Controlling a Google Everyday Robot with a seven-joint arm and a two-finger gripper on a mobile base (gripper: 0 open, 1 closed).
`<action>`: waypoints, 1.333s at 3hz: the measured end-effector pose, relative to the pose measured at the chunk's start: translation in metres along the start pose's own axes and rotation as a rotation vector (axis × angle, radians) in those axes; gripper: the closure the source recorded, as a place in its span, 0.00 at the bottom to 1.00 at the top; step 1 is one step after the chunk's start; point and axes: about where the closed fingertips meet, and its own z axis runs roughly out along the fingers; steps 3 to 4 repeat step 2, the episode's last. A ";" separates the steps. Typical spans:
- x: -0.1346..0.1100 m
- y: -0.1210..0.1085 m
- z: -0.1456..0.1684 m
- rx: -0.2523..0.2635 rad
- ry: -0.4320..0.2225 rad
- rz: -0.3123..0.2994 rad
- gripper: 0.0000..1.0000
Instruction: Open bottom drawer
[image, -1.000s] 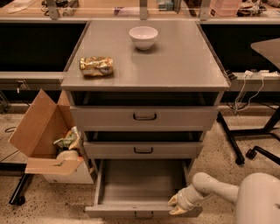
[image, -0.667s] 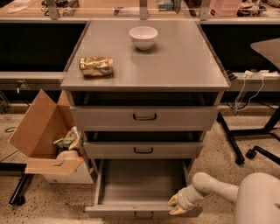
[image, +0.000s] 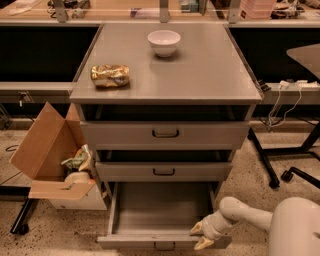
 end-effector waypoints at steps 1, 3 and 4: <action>-0.013 -0.013 -0.019 0.017 -0.011 -0.042 0.00; -0.043 -0.025 -0.064 0.083 -0.013 -0.131 0.00; -0.043 -0.025 -0.064 0.083 -0.013 -0.131 0.00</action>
Offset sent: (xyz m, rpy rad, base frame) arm 0.0373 0.0080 0.1392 0.0524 -0.2396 0.1053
